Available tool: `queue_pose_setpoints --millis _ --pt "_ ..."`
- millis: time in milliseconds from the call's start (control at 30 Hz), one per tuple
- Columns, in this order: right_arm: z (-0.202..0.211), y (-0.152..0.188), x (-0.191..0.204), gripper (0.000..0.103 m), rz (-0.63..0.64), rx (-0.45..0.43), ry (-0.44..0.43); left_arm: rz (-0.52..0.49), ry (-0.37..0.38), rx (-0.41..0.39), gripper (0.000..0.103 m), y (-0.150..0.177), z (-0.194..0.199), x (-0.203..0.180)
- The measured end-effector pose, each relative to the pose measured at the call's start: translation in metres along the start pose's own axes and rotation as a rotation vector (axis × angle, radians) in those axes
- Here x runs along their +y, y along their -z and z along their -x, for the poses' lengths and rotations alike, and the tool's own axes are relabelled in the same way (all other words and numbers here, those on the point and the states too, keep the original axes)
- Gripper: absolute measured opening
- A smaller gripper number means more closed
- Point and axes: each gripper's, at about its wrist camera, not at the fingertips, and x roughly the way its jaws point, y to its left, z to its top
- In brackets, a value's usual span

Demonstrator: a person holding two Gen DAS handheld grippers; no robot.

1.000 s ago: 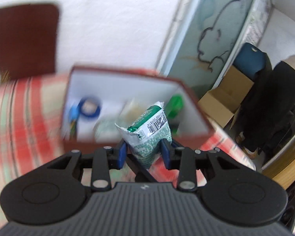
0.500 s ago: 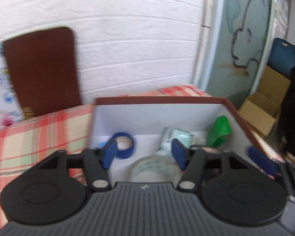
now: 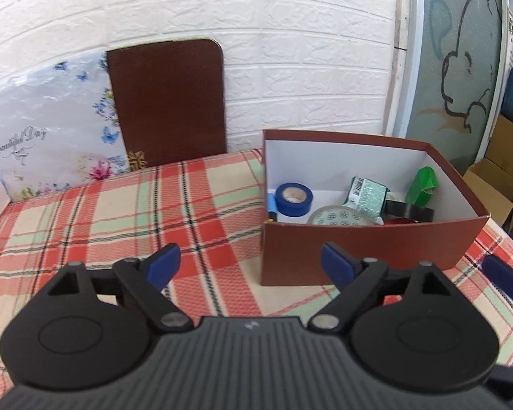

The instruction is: Organize objects

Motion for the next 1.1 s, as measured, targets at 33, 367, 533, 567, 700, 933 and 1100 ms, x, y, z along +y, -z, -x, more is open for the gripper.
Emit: queue_pose_setpoints --millis 33,367,533,567,700,933,1100 --pt "0.005 0.002 0.0 0.083 -0.012 0.01 0.0 -0.004 -0.008 -0.008 0.096 0.001 0.004 0.002" --pt "0.025 -0.025 -0.017 0.095 -0.158 0.035 0.009 -0.02 -0.045 -0.014 0.103 0.019 0.027 0.007" --pt "0.032 -0.026 -0.023 0.099 -0.204 0.037 0.023 -0.025 -0.034 -0.035 0.103 0.019 0.037 0.002" --pt "0.034 -0.026 -0.023 0.099 -0.207 0.036 0.03 -0.033 -0.037 -0.051 0.103 0.02 0.04 0.0" --pt "0.04 -0.031 -0.025 0.102 -0.219 0.021 0.051 -0.068 -0.039 -0.117 0.103 0.019 0.053 -0.011" --pt "0.049 -0.036 -0.023 0.102 -0.225 -0.019 0.058 -0.165 -0.13 -0.193 0.103 0.016 0.067 -0.03" --pt "0.053 -0.032 -0.025 0.102 -0.234 -0.041 0.082 -0.15 -0.102 -0.194 0.103 0.014 0.076 -0.03"
